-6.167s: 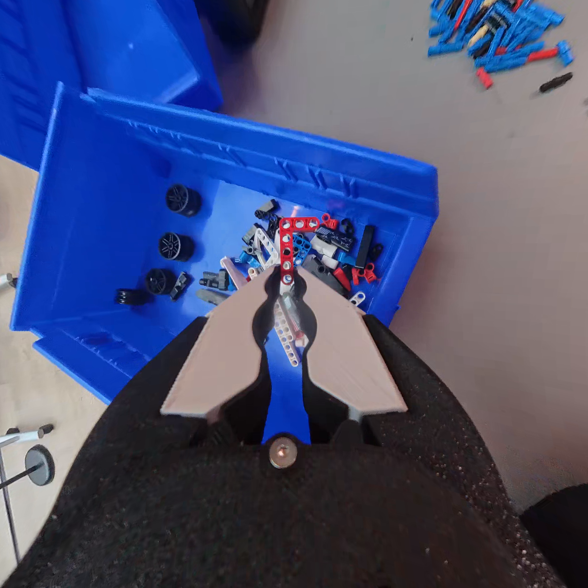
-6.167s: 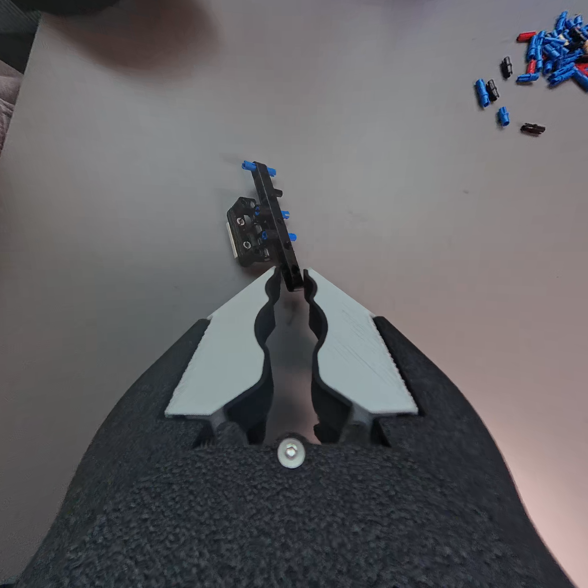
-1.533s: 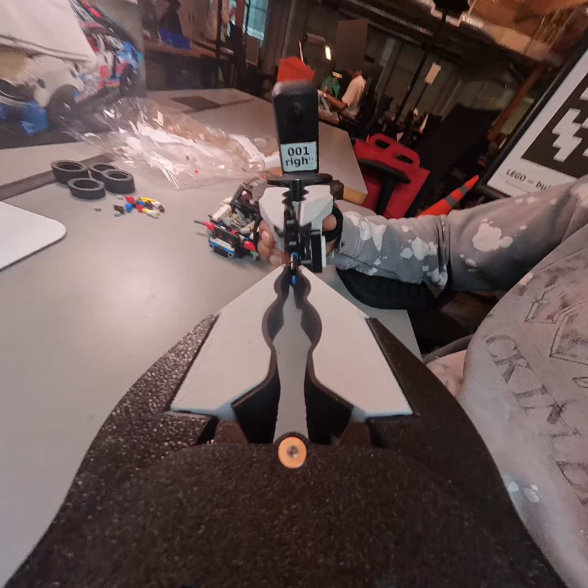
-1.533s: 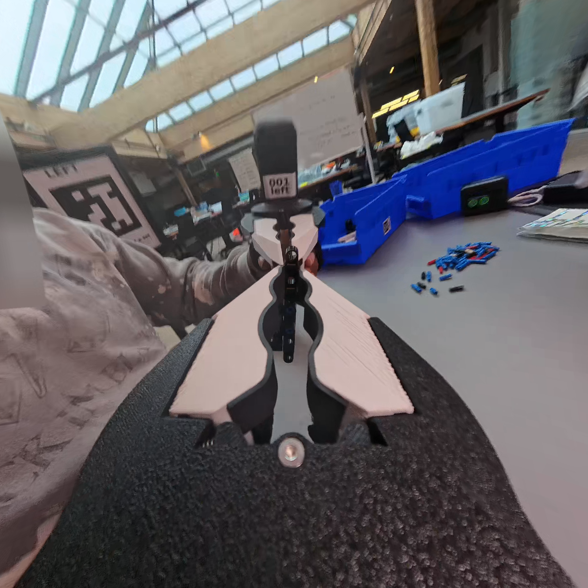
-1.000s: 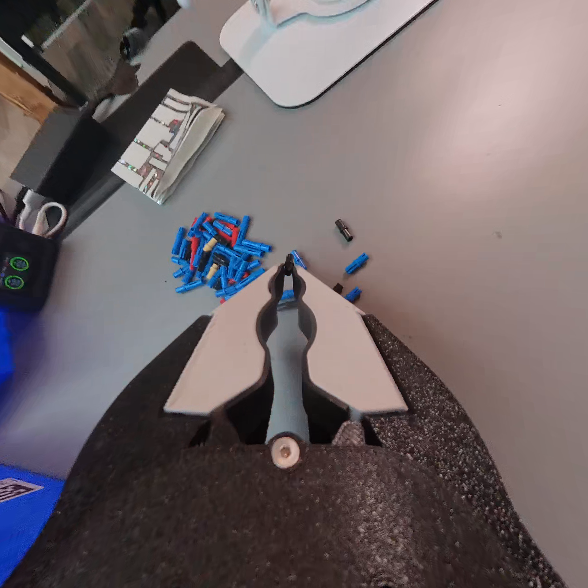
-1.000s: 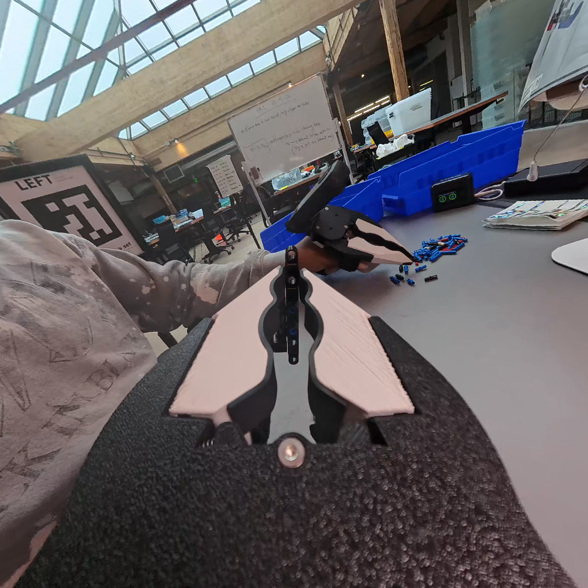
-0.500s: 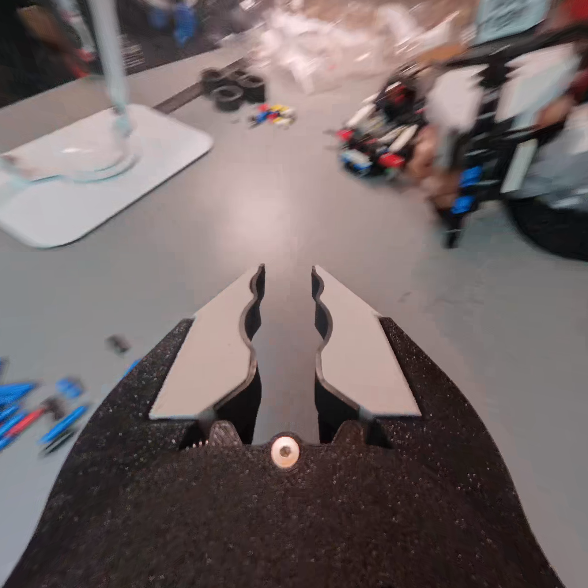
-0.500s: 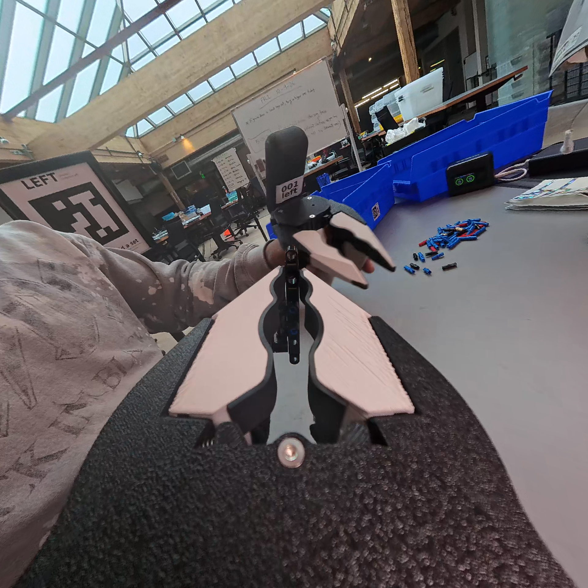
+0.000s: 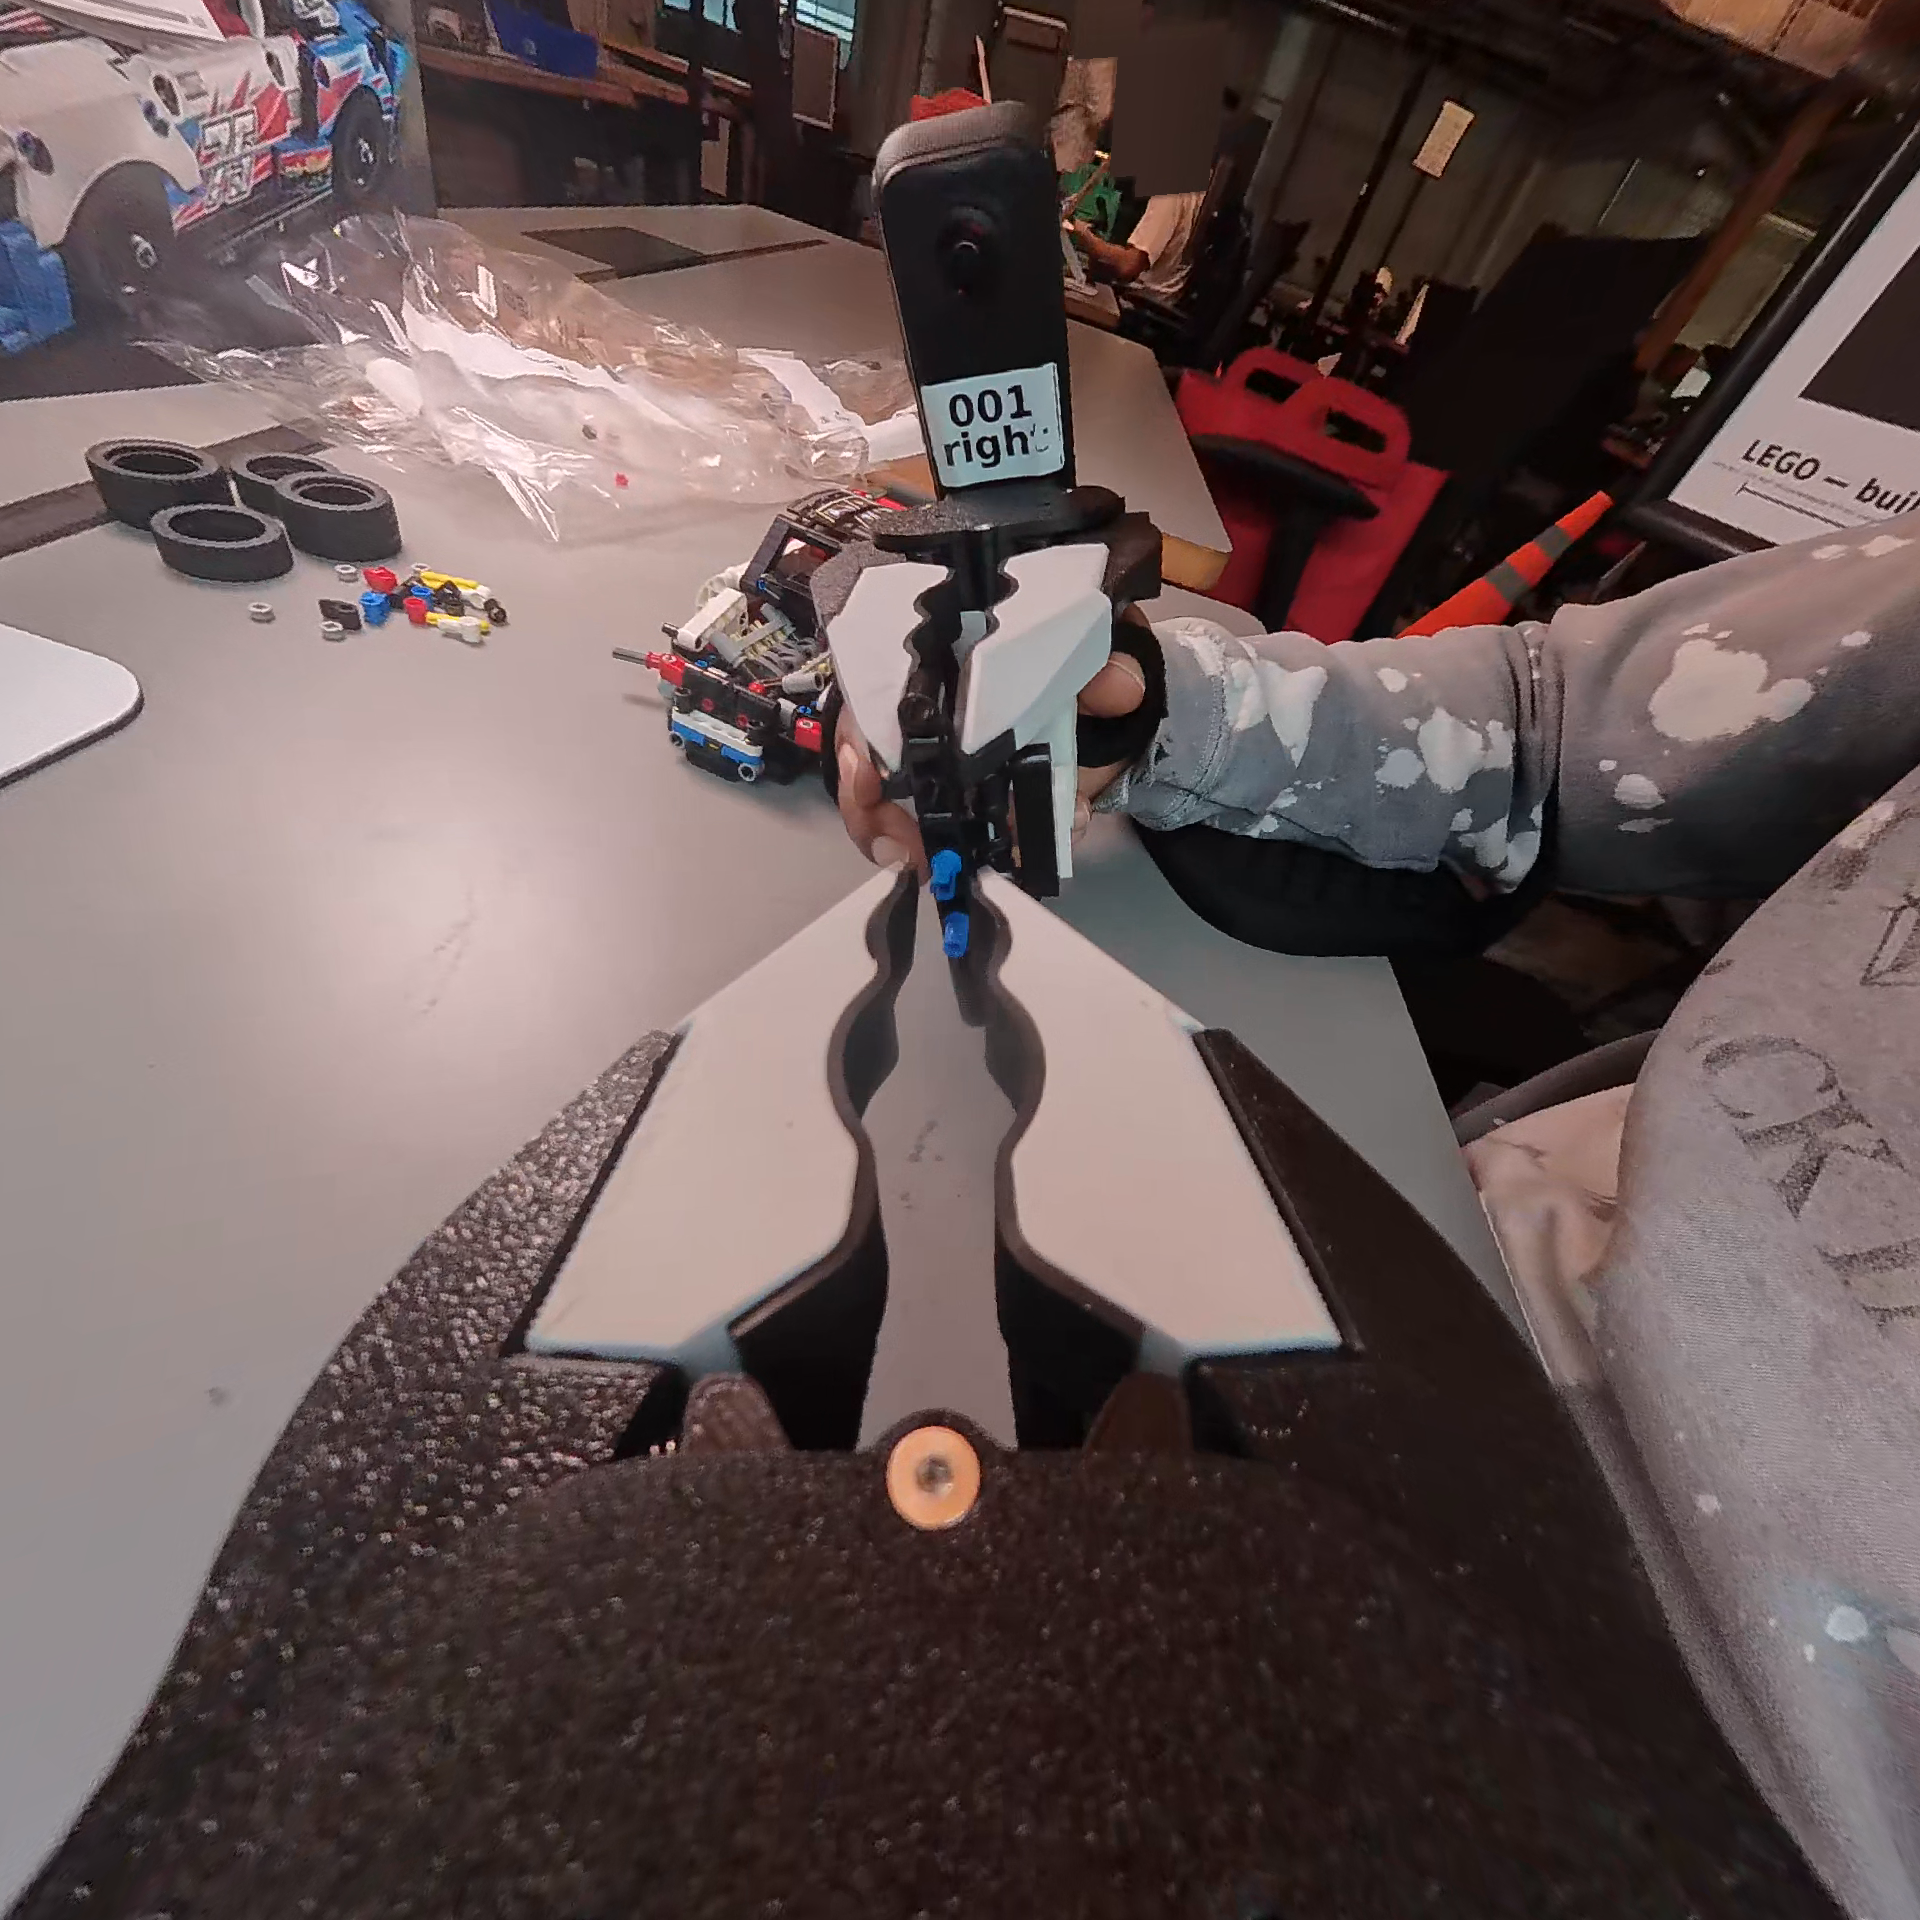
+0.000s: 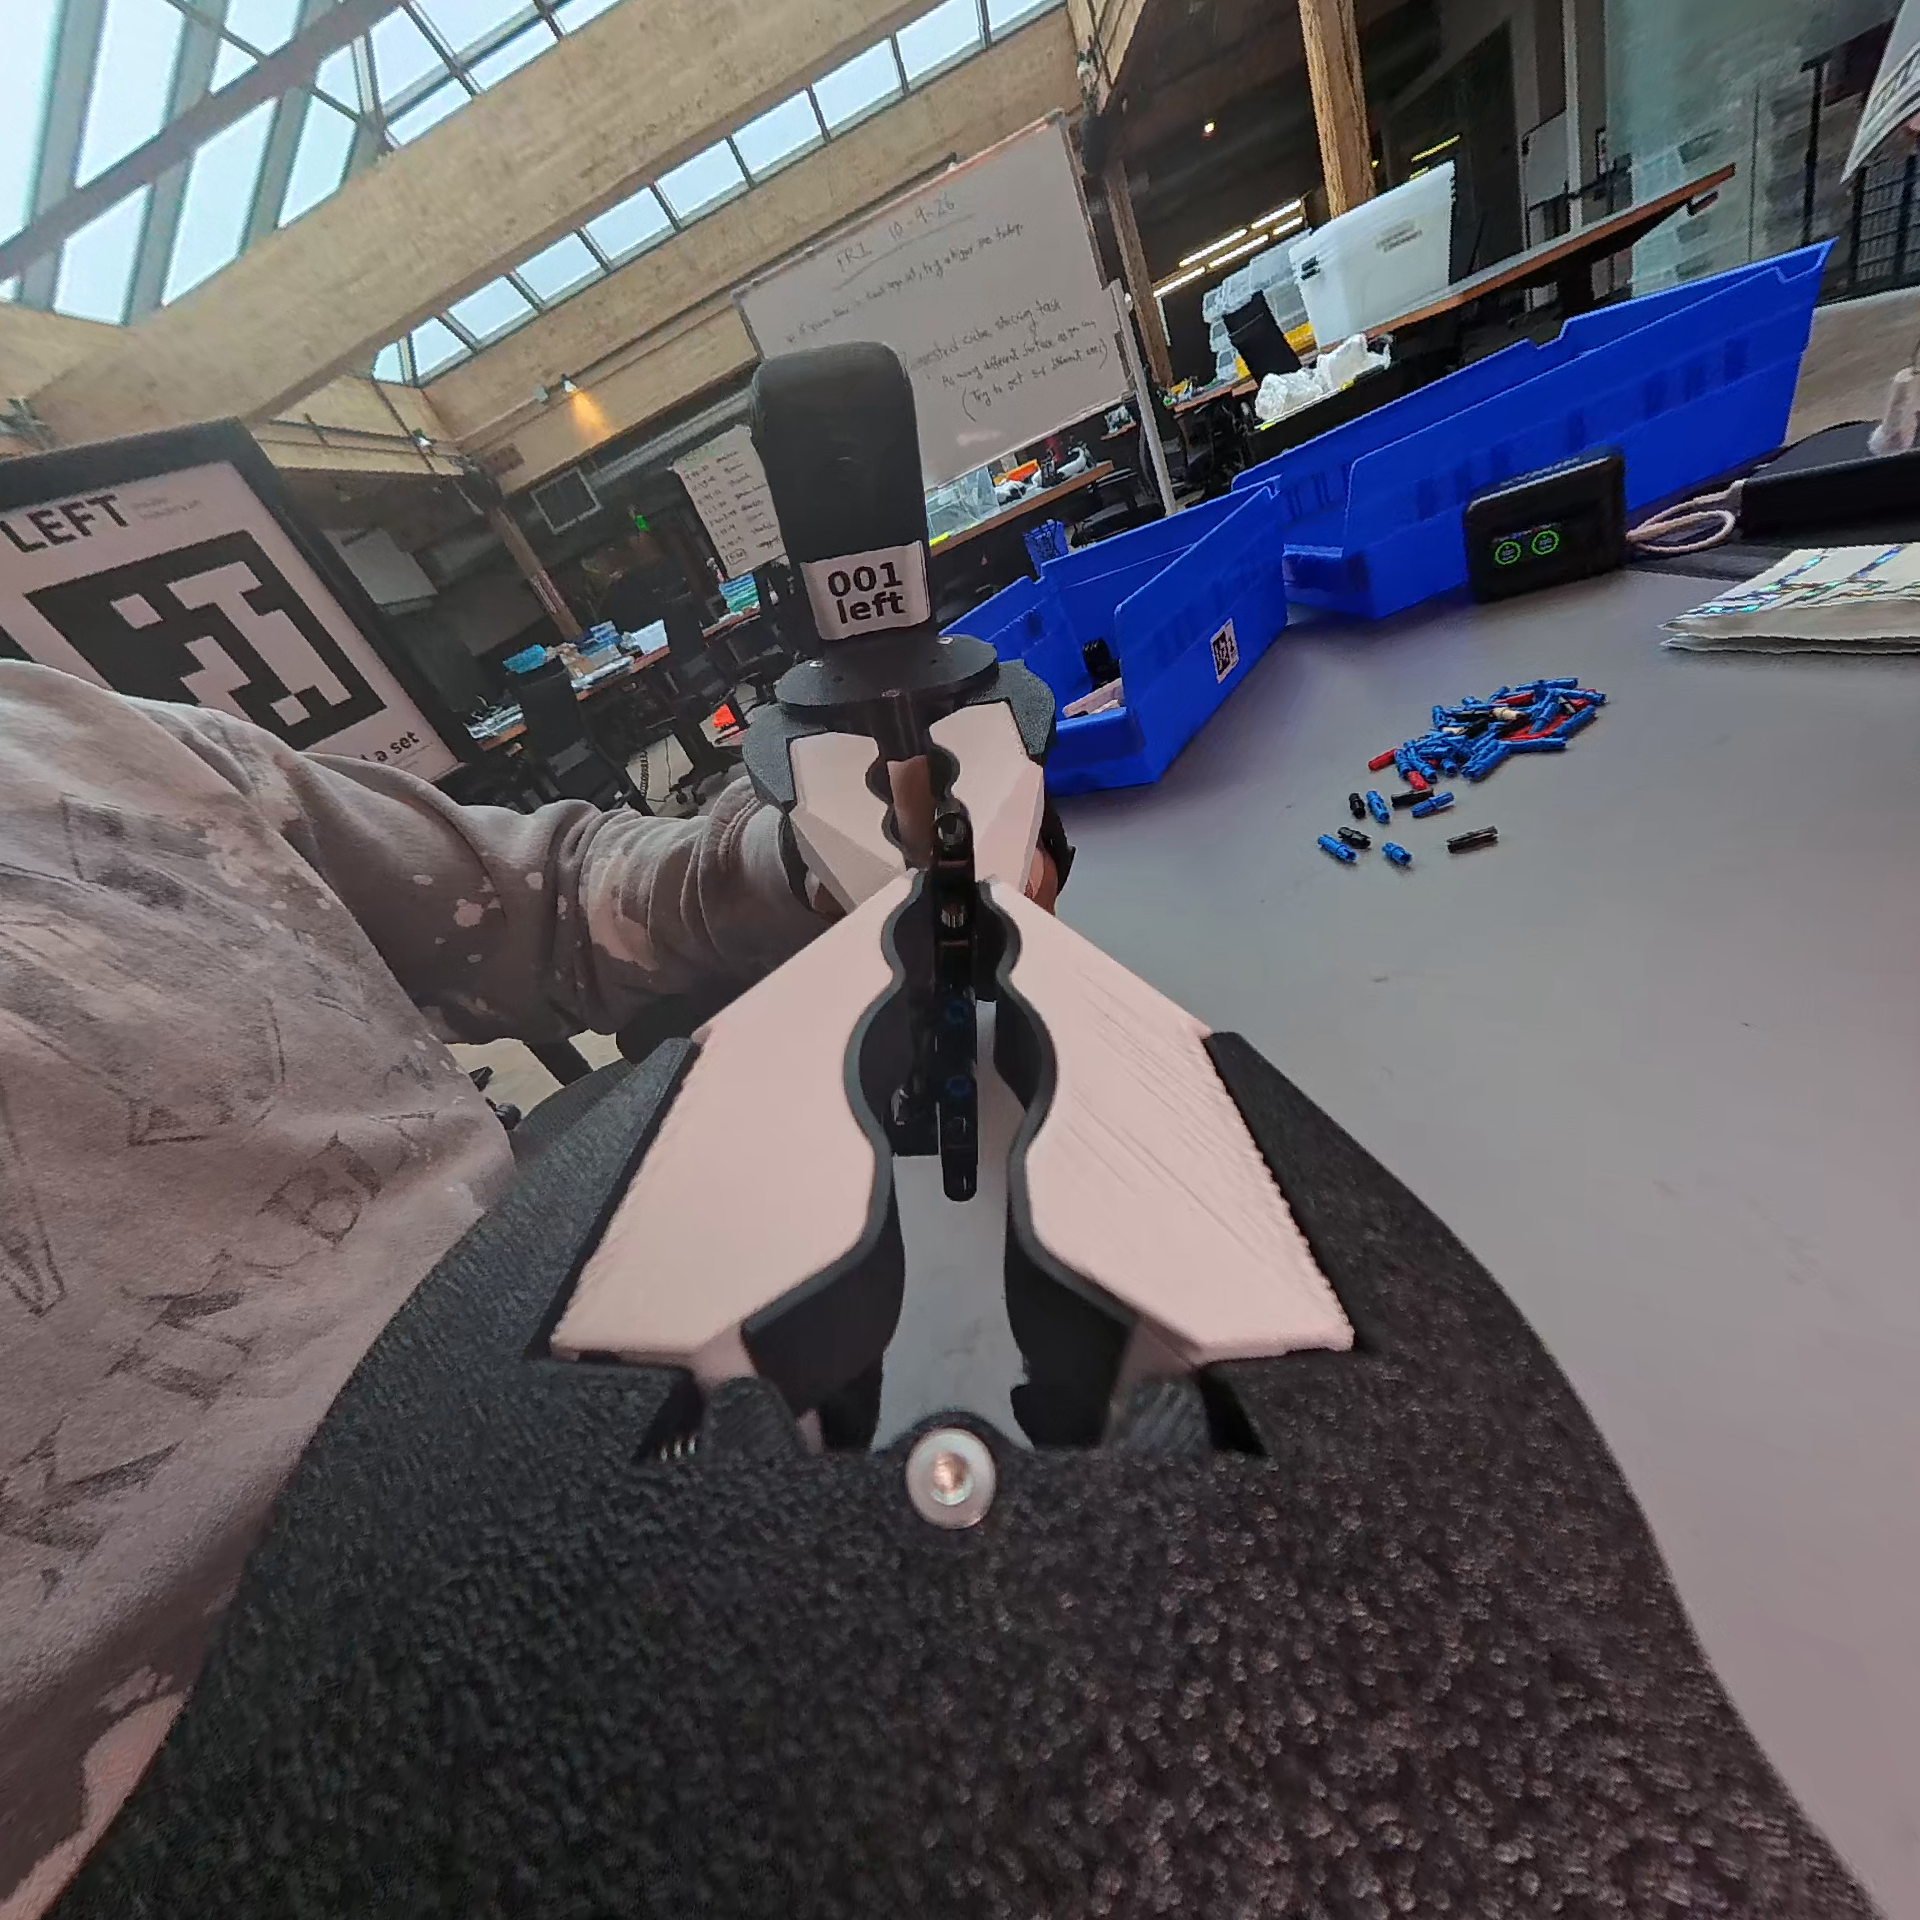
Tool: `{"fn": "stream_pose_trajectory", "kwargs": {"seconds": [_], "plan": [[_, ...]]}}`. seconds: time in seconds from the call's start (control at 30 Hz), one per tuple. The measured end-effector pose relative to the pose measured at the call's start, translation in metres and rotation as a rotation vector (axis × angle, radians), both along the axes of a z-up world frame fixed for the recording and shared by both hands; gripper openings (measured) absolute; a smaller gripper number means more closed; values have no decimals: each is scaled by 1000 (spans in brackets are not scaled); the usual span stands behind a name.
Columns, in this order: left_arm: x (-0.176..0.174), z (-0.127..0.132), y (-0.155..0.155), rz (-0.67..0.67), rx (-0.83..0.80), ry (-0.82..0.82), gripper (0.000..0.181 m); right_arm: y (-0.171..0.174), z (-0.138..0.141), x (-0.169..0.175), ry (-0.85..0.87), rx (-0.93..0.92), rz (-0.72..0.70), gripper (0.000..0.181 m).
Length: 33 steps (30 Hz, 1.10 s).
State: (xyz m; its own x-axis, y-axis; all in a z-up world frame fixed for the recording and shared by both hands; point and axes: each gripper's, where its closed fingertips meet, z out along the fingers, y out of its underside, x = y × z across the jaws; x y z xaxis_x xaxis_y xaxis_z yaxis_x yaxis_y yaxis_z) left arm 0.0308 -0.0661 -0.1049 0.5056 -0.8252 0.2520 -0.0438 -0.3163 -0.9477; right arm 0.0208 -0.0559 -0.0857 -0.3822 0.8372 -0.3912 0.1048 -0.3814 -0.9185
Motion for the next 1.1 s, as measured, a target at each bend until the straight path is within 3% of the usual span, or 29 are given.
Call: {"fn": "stream_pose_trajectory", "kwargs": {"seconds": [0.43,0.63,0.9,0.93,1.03,1.1], "plan": [[1,-3,-2,-6,-7,22,4,-3,0,0,2,8,6,8],[2,-2,-4,-10,-5,9,13,-2,2,1,8,2,5,8],[0,0,-3,-1,-12,10,3,-4,1,-1,5,7,5,8],[-1,1,-2,7,-12,12,3,-2,1,-1,3,16,-12,9],[-9,3,1,35,4,20,3,-4,2,0,-5,31,-5,47],[-11,5,1,39,6,7,3,-7,-6,-2,-41,91,-10,50]]}}
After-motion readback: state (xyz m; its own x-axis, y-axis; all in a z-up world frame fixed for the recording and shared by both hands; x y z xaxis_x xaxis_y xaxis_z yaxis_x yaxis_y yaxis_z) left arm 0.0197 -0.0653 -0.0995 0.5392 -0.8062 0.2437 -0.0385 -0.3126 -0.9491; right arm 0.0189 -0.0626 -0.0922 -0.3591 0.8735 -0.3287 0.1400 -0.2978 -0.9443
